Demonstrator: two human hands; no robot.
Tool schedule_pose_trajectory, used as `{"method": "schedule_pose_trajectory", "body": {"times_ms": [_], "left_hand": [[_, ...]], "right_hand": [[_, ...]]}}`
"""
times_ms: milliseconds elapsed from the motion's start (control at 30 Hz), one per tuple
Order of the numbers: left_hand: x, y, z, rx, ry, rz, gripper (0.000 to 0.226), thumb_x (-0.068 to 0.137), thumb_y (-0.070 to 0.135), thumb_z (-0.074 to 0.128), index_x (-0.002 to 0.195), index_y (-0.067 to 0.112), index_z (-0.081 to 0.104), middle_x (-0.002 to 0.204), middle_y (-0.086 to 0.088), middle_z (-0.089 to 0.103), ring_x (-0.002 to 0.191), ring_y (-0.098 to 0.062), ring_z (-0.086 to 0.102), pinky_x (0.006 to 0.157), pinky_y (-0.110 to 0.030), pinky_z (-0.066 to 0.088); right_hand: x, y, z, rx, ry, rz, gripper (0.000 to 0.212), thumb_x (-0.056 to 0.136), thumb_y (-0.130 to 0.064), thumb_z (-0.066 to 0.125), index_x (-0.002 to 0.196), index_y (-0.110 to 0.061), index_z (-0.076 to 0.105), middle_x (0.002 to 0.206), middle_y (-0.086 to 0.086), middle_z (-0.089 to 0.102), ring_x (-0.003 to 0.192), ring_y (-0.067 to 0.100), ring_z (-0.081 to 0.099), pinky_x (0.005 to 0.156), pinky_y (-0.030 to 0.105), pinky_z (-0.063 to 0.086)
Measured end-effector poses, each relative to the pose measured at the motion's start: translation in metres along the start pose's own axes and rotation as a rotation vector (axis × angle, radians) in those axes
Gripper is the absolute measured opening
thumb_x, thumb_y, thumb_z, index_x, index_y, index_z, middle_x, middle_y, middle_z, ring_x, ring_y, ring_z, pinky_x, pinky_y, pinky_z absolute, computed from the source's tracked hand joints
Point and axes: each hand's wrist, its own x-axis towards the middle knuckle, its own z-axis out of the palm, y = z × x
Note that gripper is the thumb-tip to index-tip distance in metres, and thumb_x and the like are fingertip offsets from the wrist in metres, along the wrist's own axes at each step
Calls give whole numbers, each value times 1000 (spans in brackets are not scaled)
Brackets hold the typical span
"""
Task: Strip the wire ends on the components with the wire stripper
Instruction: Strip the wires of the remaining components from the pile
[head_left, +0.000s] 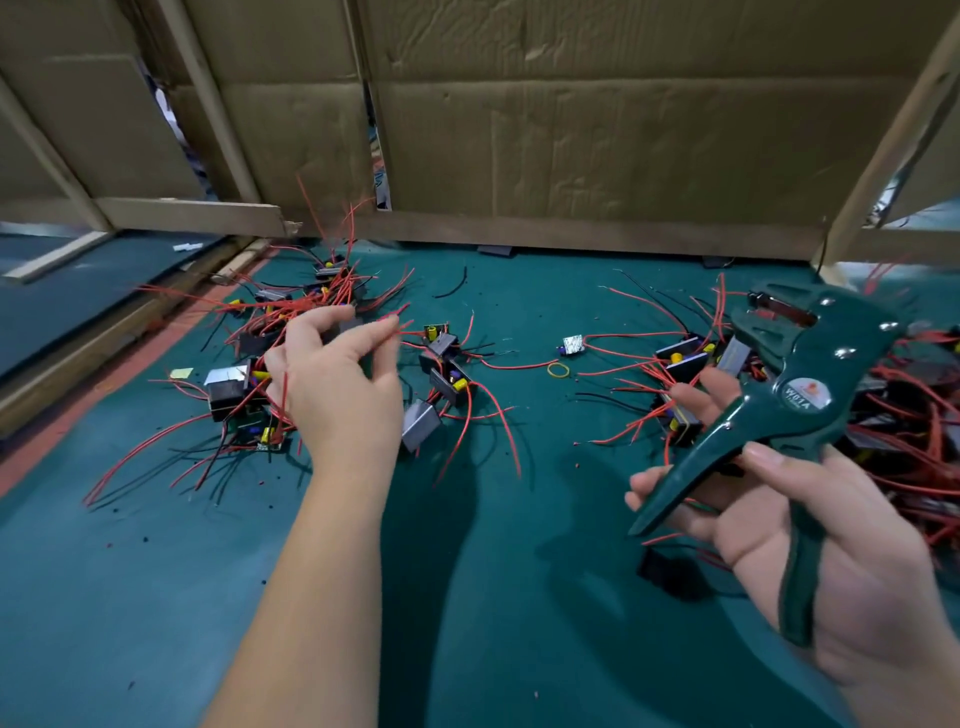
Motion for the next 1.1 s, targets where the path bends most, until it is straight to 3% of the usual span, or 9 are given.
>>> {"method": "schedule_pose_trajectory", "body": {"times_ms": [100, 200, 300, 367, 433, 567, 667, 933, 1100], "left_hand": [[-2, 8, -9, 23, -23, 125, 53, 67, -6, 47, 101, 29, 68, 103, 9, 52, 101, -22, 46, 87, -32, 29], [-1, 13, -15, 9, -270, 126, 33, 63, 15, 44, 85, 31, 60, 88, 12, 61, 88, -21, 56, 91, -41, 39], [-4, 10, -14, 453, -584, 70, 21, 76, 45, 59, 93, 33, 61, 92, 12, 66, 98, -18, 58, 85, -35, 20], [-6, 5, -11, 595, -627, 68, 31, 76, 52, 66, 84, 22, 64, 83, 8, 67, 92, -21, 60, 79, -37, 19], [-4, 5, -10, 382, -505, 63, 31, 77, 49, 70, 76, 19, 64, 72, 7, 64, 80, -19, 60, 81, -36, 31], [2, 14, -7, -562, -228, -126, 11, 88, 25, 67, 98, 20, 68, 78, 17, 67, 71, 6, 60, 72, -15, 47], [6, 17, -4, -989, -210, -329, 16, 93, 22, 58, 104, 13, 65, 98, 1, 67, 89, -9, 59, 88, -27, 49], [5, 27, -10, -1230, -188, -429, 4, 91, 18, 56, 92, 15, 59, 86, -1, 61, 71, -8, 55, 67, -19, 42], [2, 34, -18, -1546, -381, -529, 27, 76, 30, 57, 99, 15, 55, 86, 1, 70, 79, -11, 69, 67, -21, 54]], "right_hand": [[0, 0, 1, -10, 6, 8, 64, 67, -21, 60, 129, -7, 53, 132, 18, 56, 77, 48, 64, 70, 59, 53], [-1, 0, 2, -13, 8, 18, 63, 66, -21, 60, 127, -8, 55, 131, 18, 57, 77, 49, 64, 70, 61, 53], [-1, 0, 4, -2, 9, 32, 68, 63, -22, 61, 129, -6, 53, 130, 18, 58, 76, 49, 64, 71, 62, 53], [-1, -1, 5, 1, 8, 37, 70, 62, -22, 61, 130, -5, 53, 129, 18, 58, 75, 49, 64, 71, 62, 53], [-2, -1, 5, 5, 11, 40, 67, 62, -21, 61, 128, -6, 54, 129, 19, 58, 75, 49, 64, 71, 63, 52], [-3, -3, 6, 13, 20, 41, 65, 63, -21, 61, 125, -6, 56, 129, 20, 58, 75, 49, 63, 72, 63, 51], [-2, -4, 6, 11, 5, 63, 72, 59, -21, 72, 127, -5, 54, 130, 19, 57, 76, 49, 63, 72, 62, 51], [-1, -6, 7, 29, -37, 92, 90, 53, -28, 82, 133, -3, 48, 134, 21, 53, 78, 49, 63, 71, 60, 53], [-1, -6, 8, 56, -51, 120, 93, 51, -31, 81, 133, -3, 49, 134, 20, 54, 79, 48, 63, 69, 56, 54]]}}
